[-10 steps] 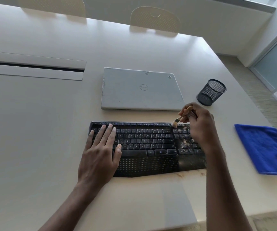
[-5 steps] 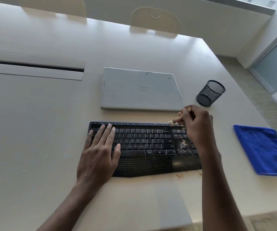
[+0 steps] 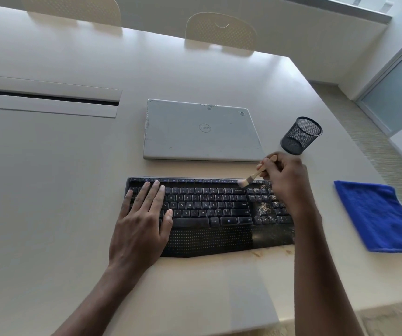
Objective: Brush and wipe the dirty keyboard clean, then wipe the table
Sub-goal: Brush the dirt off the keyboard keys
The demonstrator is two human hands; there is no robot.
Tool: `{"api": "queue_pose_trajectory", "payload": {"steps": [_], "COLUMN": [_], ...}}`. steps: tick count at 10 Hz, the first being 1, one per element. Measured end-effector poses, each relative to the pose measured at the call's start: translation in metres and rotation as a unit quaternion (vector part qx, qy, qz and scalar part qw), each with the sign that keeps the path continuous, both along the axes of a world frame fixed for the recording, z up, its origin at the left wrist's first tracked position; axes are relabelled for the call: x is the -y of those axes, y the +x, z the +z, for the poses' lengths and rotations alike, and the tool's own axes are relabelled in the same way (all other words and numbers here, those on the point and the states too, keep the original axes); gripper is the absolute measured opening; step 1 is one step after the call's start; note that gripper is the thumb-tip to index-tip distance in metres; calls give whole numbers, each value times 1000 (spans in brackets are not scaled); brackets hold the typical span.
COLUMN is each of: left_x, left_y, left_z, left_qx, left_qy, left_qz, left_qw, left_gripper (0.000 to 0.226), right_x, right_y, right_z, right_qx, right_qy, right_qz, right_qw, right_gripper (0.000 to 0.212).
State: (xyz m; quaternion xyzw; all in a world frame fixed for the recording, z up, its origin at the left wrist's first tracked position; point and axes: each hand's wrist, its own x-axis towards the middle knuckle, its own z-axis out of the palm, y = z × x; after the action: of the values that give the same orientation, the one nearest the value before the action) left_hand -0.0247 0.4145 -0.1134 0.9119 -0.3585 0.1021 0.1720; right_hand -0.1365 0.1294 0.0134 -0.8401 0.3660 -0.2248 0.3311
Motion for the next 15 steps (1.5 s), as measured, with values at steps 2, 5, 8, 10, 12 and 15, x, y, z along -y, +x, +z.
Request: {"api": "queue_pose_trajectory", "payload": {"steps": [2, 5, 8, 10, 12, 15], "left_x": [0, 0, 1, 0, 0, 0], "left_y": [0, 0, 0, -1, 0, -1], "left_z": [0, -1, 1, 1, 1, 1], "left_qx": [-2, 0, 2, 2, 3, 1], "left_qy": [-2, -3, -2, -6, -7, -14], "left_qz": [1, 0, 2, 3, 4, 7], "left_qw": [1000, 1000, 1000, 1000, 1000, 1000], "left_gripper": [63, 64, 64, 64, 64, 62], "right_x": [6, 6, 6, 22, 31, 37], "right_y": [-4, -1, 19, 13, 3, -10], "right_z": [7, 0, 7, -6, 2, 1], "right_qx": [3, -19, 74, 14, -9, -14], "right_qy": [-76, -32, 33, 31, -79, -79], "right_qz": [-81, -69, -46, -67, -128, -104], "right_qw": [994, 997, 996, 997, 989, 991], "right_gripper": [19, 19, 19, 18, 21, 20]}}
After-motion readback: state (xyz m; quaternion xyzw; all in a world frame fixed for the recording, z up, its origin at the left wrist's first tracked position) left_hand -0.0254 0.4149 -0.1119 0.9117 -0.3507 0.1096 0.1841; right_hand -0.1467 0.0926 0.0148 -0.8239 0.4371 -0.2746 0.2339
